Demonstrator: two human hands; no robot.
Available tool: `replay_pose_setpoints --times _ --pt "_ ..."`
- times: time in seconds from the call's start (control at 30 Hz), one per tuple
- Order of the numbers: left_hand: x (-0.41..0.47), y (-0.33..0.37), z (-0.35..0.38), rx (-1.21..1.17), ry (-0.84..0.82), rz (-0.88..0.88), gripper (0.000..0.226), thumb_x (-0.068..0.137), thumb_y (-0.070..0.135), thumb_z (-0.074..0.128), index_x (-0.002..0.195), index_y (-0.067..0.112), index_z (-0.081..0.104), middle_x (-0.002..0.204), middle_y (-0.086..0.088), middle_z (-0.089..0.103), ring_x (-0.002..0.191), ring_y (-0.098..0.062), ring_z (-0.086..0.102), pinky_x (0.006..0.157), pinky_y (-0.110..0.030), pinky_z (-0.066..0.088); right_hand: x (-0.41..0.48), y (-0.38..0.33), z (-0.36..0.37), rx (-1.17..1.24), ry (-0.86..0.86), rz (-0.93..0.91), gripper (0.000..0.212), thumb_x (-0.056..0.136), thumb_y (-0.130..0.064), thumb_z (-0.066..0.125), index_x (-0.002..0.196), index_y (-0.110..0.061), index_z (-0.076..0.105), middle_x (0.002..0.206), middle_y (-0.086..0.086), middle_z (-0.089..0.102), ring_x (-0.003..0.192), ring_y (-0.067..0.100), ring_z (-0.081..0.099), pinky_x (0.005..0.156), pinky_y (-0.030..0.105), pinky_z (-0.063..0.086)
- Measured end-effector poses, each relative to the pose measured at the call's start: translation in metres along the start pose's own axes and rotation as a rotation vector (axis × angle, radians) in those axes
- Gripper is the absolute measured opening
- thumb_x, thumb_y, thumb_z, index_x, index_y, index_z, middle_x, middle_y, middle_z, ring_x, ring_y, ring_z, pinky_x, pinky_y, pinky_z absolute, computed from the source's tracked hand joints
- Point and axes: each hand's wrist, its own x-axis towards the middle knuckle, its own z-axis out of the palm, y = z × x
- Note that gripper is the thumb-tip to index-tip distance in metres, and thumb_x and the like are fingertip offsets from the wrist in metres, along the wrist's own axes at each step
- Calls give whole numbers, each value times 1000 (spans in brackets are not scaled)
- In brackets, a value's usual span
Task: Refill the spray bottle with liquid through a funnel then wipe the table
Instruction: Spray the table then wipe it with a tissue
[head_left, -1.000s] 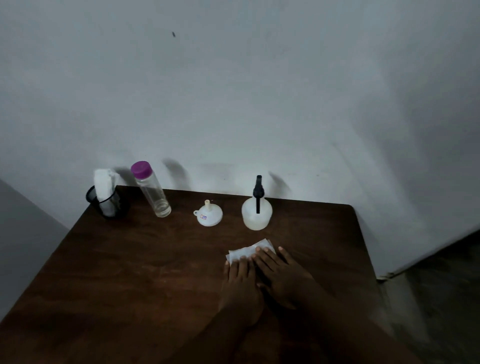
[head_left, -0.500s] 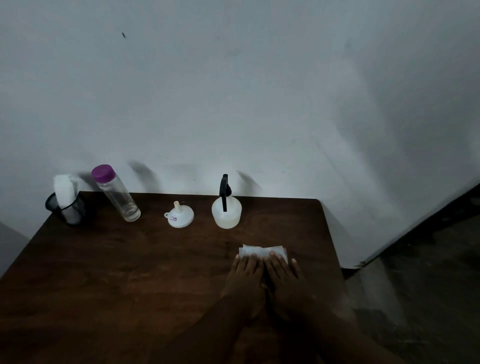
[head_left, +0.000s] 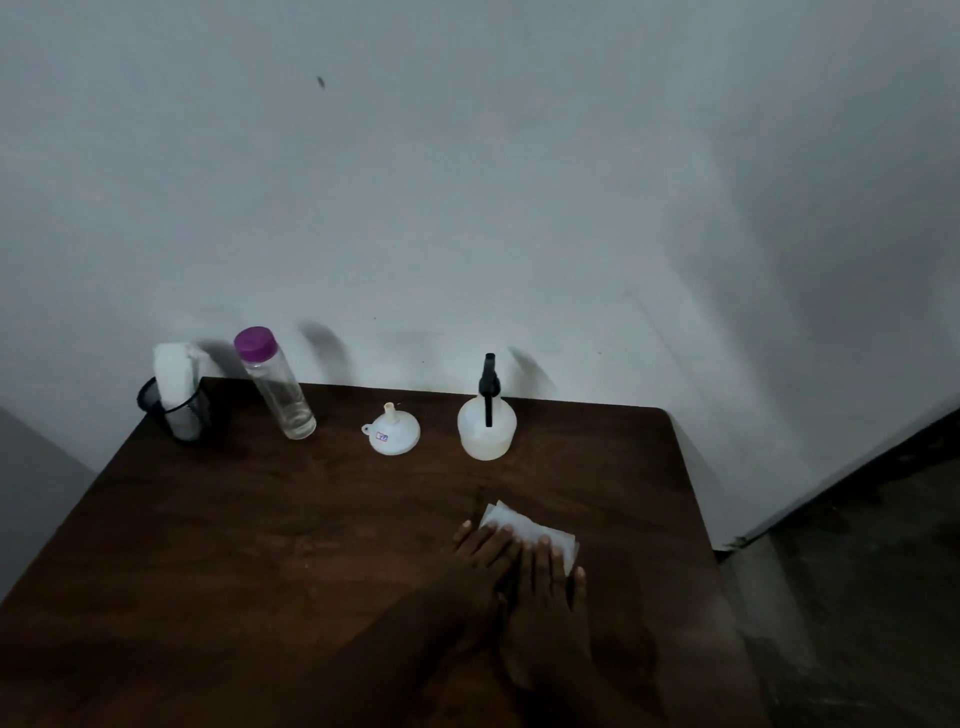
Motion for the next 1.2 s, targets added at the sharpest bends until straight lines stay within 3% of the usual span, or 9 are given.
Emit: replay_pose_setpoints --times 0.1,0.2,0.37,0.53,0.7,0.83,1.0,1.1,1.2 --pt "-18 -20 0 65 18 -14 77 88 51 8 156 20 27 164 1 12 153 -18 6 126 -46 2 3 -30 5 33 34 -2 92 70 -63 42 140 -3 42 147 24 43 147 27 10 114 53 3" --pt "-32 -51 9 127 -33 -9 57 88 48 35 134 28 61 143 4 56 134 -15 51 113 -42 42 7 -62 5 69 8 8 93 69 -64 43 139 -3 44 144 26 48 143 38 34 113 53 3" --pt "-58 -97 14 159 -37 -74 54 86 48 38 129 30 65 135 6 64 125 -13 60 108 -42 37 17 -112 5 62 -37 -36 93 67 -62 40 138 -1 40 138 29 55 125 43 57 112 53 2" --pt "-82 -134 8 63 10 -82 82 84 55 4 157 22 21 166 -2 14 154 -21 9 124 -49 0 32 -160 0 -81 -11 -50 96 80 -66 39 151 -1 34 156 26 18 146 41 29 114 53 -13" --pt "-108 -168 10 36 72 -143 80 87 56 2 159 22 10 167 -1 4 154 -20 -3 123 -44 -10 43 -199 3 -101 -129 -96 101 92 -69 35 156 -9 -15 161 19 -23 152 34 -19 117 54 -16" --pt "-130 -199 12 19 99 -185 67 101 47 31 159 21 11 167 -3 6 154 -20 -2 121 -43 -11 52 -235 11 -113 -114 -131 102 91 -69 37 156 -9 -14 162 19 -21 152 34 -16 116 55 -17" --pt "-164 -233 10 -11 136 -232 73 93 54 17 159 21 10 167 -2 5 154 -18 -1 124 -44 -6 64 -284 23 -142 -58 -183 95 88 -66 40 158 -7 12 162 20 -2 153 36 8 109 53 -27" --pt "-182 -256 15 -24 167 -271 76 90 55 12 159 21 11 167 -2 8 154 -18 0 124 -44 -5 70 -314 29 -103 -84 -208 89 81 -62 37 147 -3 44 155 24 35 143 38 38 117 56 -6" --pt "-199 -274 18 -35 193 -320 76 90 53 9 159 21 11 167 -2 8 154 -18 0 124 -44 -5 77 -333 32 -127 -102 -266 89 91 -63 31 158 -7 12 164 20 2 154 35 7 120 55 -9"
